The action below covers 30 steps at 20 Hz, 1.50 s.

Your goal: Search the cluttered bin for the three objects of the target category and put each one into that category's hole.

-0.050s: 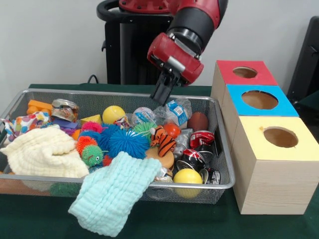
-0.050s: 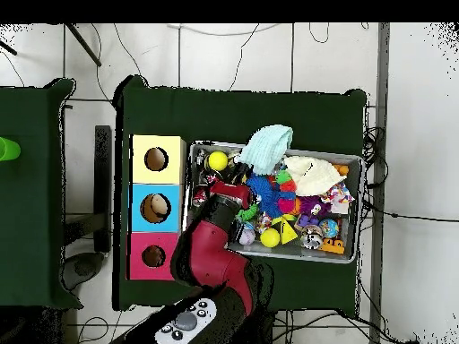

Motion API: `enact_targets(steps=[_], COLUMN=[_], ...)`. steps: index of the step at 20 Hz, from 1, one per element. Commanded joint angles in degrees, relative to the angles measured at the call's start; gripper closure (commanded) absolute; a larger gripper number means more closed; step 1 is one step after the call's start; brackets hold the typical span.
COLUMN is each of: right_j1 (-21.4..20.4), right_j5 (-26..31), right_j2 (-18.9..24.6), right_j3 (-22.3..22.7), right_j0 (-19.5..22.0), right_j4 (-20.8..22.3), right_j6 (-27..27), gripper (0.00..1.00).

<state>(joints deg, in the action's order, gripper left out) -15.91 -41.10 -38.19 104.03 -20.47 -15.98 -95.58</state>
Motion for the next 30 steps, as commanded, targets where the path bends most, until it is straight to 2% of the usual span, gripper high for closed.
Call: enact_targets(steps=[1,3,4,7,9,11,21,26,30], right_j1=[7.91,8.48,8.63,8.53,8.65,9.55,10.70,8.12,9.70], right_j5=[-3.49,-3.04,-3.61,-5.44,-4.62,-2.95,-2.21,3.18,0.51], right_j2=[9.72,9.74,9.74,10.34,10.12,8.73,7.76,6.93,8.23], right_j3=[2.55,2.43,2.47,2.76,2.52,2.07,2.03,0.63,-0.56], right_j0=[-0.94,-1.21,-1.23,-0.52,-0.66,-2.43,-5.92,-7.17,-6.54], right_j4=[-5.49,-5.72,-5.55,-4.81,-4.83,-7.58,-15.88,-19.92,-19.95], right_j6=[-14.02,-13.95,-14.68,-16.58,-15.96,-13.32,-12.39,-10.29,-11.68], gripper=[1.00,1.00,0.00,0.00,0.00,0.00,0.00,0.00,0.00])
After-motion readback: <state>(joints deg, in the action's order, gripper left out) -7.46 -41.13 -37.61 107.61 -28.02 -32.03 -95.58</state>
